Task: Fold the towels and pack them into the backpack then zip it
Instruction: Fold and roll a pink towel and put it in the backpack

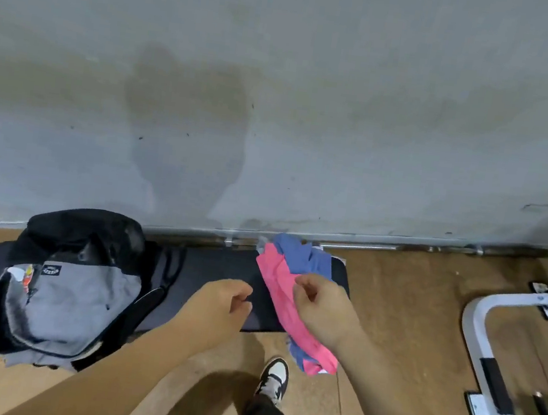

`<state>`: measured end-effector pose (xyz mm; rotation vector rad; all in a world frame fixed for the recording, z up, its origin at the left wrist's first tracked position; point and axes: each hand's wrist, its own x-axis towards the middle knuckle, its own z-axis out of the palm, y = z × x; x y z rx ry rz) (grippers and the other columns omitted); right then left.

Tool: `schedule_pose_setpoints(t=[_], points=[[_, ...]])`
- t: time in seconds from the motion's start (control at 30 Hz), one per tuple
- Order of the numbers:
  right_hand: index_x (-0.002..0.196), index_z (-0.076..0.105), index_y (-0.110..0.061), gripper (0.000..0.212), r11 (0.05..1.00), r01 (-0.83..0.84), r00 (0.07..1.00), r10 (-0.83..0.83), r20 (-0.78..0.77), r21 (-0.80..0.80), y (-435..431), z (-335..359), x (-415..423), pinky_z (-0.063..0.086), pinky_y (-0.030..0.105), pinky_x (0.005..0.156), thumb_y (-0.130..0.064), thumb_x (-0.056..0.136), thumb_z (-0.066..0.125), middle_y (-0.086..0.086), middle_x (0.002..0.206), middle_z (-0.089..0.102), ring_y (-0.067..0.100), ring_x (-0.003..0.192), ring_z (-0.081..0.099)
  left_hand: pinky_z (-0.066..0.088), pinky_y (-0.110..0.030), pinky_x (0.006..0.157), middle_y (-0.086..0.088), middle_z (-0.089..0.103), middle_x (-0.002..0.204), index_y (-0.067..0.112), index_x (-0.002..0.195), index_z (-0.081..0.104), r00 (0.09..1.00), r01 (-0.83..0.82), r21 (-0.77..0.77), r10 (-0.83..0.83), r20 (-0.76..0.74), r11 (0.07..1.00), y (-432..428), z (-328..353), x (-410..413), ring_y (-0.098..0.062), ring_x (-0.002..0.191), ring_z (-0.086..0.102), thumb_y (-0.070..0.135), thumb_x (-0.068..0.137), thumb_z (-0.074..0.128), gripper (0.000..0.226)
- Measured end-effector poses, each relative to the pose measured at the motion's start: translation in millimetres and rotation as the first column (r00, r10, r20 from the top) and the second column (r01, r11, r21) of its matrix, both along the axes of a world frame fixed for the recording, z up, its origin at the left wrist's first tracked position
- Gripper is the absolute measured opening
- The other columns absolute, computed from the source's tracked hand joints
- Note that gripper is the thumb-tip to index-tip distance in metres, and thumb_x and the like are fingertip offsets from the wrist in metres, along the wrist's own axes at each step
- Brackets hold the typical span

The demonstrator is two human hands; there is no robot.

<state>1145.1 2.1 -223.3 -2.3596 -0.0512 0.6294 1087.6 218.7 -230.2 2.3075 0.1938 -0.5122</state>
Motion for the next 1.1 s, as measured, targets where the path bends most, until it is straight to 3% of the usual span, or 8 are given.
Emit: schedule_pose_setpoints(t=[0.13, 0.23, 0.3, 0.4, 0.6, 0.73, 0.9, 1.1], points=[[0.09, 0.07, -0.018, 0.019, 0.997, 0.07, 0.995, -0.071, -0.073, -0.01, -14, -55, 50, 0.056, 0.042, 0.077, -0.025, 0.099, 0.054, 0.003, 0.083, 0.072, 0.02, 0.079, 0.066, 0.055, -0.041, 0.097, -0.006, 0.074, 0.116, 0.01, 0.121, 0.071, 0.999, 0.042, 0.002, -0.042, -0.026, 0.999, -23, -47, 58, -0.024, 0.107, 0.069, 0.021, 0.101, 0.061, 0.025], [0.099, 0.073, -0.016, 0.017, 0.993, 0.115, 0.989, -0.115, -0.089, -0.005, -11, -108, 69, 0.057, 0.042, 0.084, -0.022, 0.099, 0.056, 0.003, 0.091, 0.074, 0.02, 0.086, 0.068, 0.056, -0.049, 0.084, -0.008, 0.073, 0.097, 0.007, 0.106, 0.073, 0.992, 0.116, -0.007, -0.115, 0.048, 0.993, -24, -102, 93, -0.026, 0.088, 0.067, 0.018, 0.097, 0.058, 0.021], [0.109, 0.073, -0.008, 0.021, 0.985, 0.173, 0.983, -0.172, -0.069, 0.006, -6, -154, 81, 0.055, 0.042, 0.092, -0.018, 0.098, 0.058, 0.011, 0.105, 0.076, 0.026, 0.102, 0.07, 0.054, -0.044, 0.07, 0.001, 0.064, 0.079, 0.007, 0.097, 0.073, 0.986, 0.139, -0.03, -0.136, 0.096, 0.99, -21, -152, 113, -0.022, 0.072, 0.058, 0.021, 0.091, 0.055, 0.024], [0.129, 0.068, -0.01, 0.033, 0.981, 0.192, 0.981, -0.192, 0.008, -0.042, 4, -226, 96, 0.045, 0.023, 0.097, -0.018, 0.097, 0.062, 0.005, 0.129, 0.071, 0.021, 0.124, 0.063, 0.045, -0.033, 0.07, 0.013, 0.055, 0.079, 0.012, 0.104, 0.074, 0.962, 0.221, -0.039, -0.212, 0.174, 0.974, -16, -229, 139, -0.015, 0.075, 0.053, 0.028, 0.09, 0.05, 0.032], [0.095, 0.076, -0.019, 0.015, 0.994, 0.104, 0.989, -0.101, 0.108, -0.029, 4, -340, 111, 0.054, 0.033, 0.08, -0.034, 0.09, 0.076, -0.007, 0.087, 0.075, 0.007, 0.084, 0.068, 0.054, -0.042, 0.093, 0.005, 0.062, 0.13, 0.021, 0.129, 0.067, 0.852, 0.461, 0.041, -0.455, 0.257, 0.886, -9, -359, 166, -0.019, 0.118, 0.058, 0.019, 0.089, 0.064, 0.04], [0.076, 0.072, -0.029, 0.012, 0.995, -0.023, 0.955, 0.05, 0.293, -0.093, -10, -381, 109, 0.047, 0.023, 0.073, -0.033, 0.081, 0.082, -0.01, 0.076, 0.067, 0.007, 0.078, 0.061, 0.058, -0.044, 0.086, 0.004, 0.064, 0.119, 0.021, 0.113, 0.076, 0.753, 0.469, 0.068, -0.439, 0.491, 0.88, -9, -415, 167, -0.023, 0.114, 0.062, 0.029, 0.091, 0.059, 0.029], [0.076, 0.07, -0.023, 0.016, 0.998, -0.046, 0.922, 0.026, 0.387, 0.042, -5, -371, 95, 0.044, 0.016, 0.063, -0.02, 0.088, 0.081, -0.011, 0.07, 0.069, 0.004, 0.065, 0.061, 0.041, -0.034, 0.116, -0.001, 0.07, 0.127, 0.016, 0.096, 0.069, 0.679, 0.46, -0.033, -0.327, 0.657, 0.887, -1, -408, 152, -0.019, 0.134, 0.057, 0.017, 0.092, 0.065, 0.007], [0.078, 0.069, -0.012, 0.019, 0.954, -0.083, 0.863, -0.076, 0.5, 0.288, 25, -305, 50, 0.042, 0.023, 0.057, -0.022, 0.09, 0.081, 0.012, 0.068, 0.066, 0.007, 0.059, 0.05, 0.052, -0.038, 0.069, 0.002, 0.069, 0.077, 0.03, 0.105, 0.06, 0.733, 0.319, -0.118, -0.165, 0.66, 0.941, 31, -327, 98, -0.013, 0.069, 0.06, 0.032, 0.097, 0.057, 0.009]])
